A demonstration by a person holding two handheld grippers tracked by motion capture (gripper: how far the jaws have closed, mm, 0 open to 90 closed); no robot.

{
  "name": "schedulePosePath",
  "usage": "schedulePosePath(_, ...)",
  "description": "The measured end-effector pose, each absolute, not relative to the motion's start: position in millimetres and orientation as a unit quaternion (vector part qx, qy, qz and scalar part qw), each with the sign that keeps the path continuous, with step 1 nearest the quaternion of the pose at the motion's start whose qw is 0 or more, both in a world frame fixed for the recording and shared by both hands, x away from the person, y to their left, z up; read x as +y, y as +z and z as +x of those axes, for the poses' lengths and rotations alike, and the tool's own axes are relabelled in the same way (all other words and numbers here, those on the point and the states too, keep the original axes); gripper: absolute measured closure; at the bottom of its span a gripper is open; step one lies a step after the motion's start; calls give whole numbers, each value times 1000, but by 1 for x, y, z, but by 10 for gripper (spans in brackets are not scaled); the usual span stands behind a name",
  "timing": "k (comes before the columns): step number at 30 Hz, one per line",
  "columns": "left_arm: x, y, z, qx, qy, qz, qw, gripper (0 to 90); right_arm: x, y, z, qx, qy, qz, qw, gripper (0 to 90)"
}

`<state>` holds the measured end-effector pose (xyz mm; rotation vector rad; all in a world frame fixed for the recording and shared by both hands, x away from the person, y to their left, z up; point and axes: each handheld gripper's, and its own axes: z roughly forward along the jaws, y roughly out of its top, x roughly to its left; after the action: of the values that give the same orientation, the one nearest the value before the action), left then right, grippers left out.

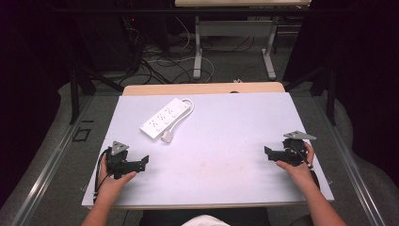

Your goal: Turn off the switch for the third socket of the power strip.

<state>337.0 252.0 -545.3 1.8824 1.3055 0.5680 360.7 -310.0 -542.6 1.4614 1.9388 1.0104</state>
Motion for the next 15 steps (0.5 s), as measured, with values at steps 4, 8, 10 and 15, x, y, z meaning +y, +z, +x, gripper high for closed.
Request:
schedulePosePath(4, 251, -540, 334, 505, 225, 734, 394, 3, -303, -538, 355, 720, 381, 524, 251, 0)
schedulePosePath(8, 249, -537, 333, 499, 219, 736, 402, 3, -297, -536, 352, 725, 386, 514, 246, 0)
schedulePosePath(10, 245, -535, 332, 499, 215, 737, 401, 3, -293, -534, 351, 727, 389, 508, 249, 0)
schedulePosePath(15, 238, -530, 331, 499, 215, 739, 399, 3, -288, -532, 348, 735, 394, 495, 245, 0)
